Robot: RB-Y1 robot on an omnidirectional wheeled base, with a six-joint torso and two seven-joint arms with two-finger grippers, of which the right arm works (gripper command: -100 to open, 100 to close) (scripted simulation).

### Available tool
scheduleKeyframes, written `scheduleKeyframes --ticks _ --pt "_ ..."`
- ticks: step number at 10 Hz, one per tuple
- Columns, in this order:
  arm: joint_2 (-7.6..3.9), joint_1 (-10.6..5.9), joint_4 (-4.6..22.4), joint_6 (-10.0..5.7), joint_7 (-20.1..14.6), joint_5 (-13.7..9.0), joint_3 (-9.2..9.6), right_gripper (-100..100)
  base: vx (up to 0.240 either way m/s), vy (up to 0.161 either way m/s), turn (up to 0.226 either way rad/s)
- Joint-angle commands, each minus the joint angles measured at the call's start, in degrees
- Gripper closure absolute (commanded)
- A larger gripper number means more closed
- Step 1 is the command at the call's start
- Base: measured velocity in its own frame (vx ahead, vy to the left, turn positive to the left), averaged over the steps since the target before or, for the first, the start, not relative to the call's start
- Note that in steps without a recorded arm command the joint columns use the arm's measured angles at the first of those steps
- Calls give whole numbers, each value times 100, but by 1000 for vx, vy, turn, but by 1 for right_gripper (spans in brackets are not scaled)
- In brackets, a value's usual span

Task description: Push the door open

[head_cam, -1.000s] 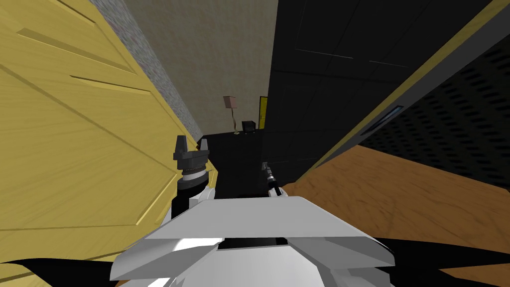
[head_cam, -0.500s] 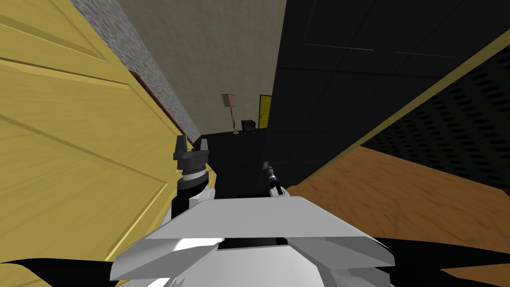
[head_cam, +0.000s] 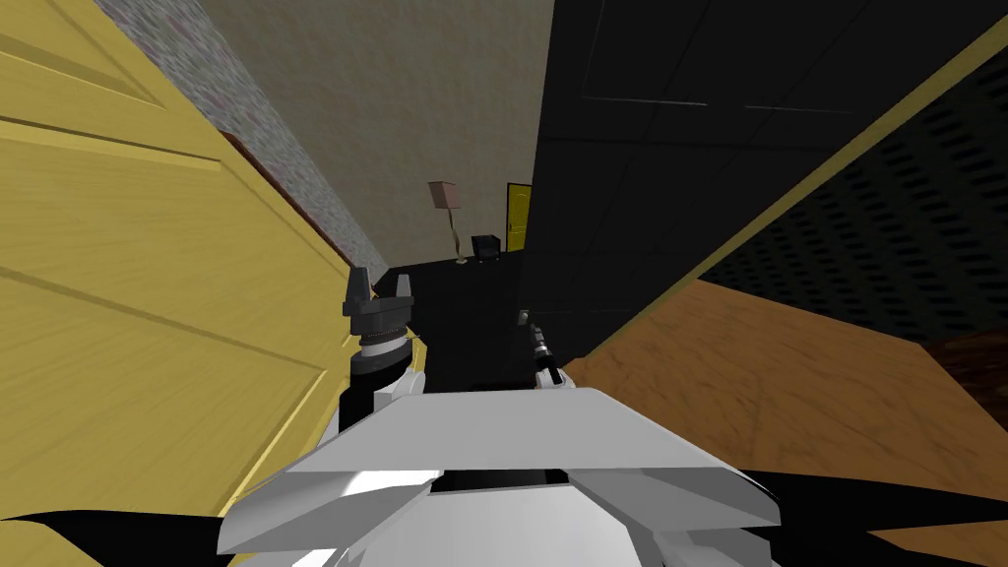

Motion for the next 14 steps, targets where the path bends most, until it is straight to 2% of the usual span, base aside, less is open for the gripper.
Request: scheduleKeyframes --ticks 1,4,5,6,10,12,14 --pt "39 9 -30 27 -10 -29 -18 -100 -236 56 -55" --pt "220 23 -93 78 -26 -90 -57 -100 -222 55 -72" --pt "177 53 -137 88 -18 -73 -42 -100 -89 21 -14" --pt "95 63 -126 61 -12 -81 -60 -100 100 15 38" --pt "33 70 -88 -13 1 -95 -92 -100 196 16 21" --pt "51 75 -65 -58 8 -103 -112 -100 192 -5 24" --pt "115 79 -41 -104 16 -111 -132 -100 179 25 24"
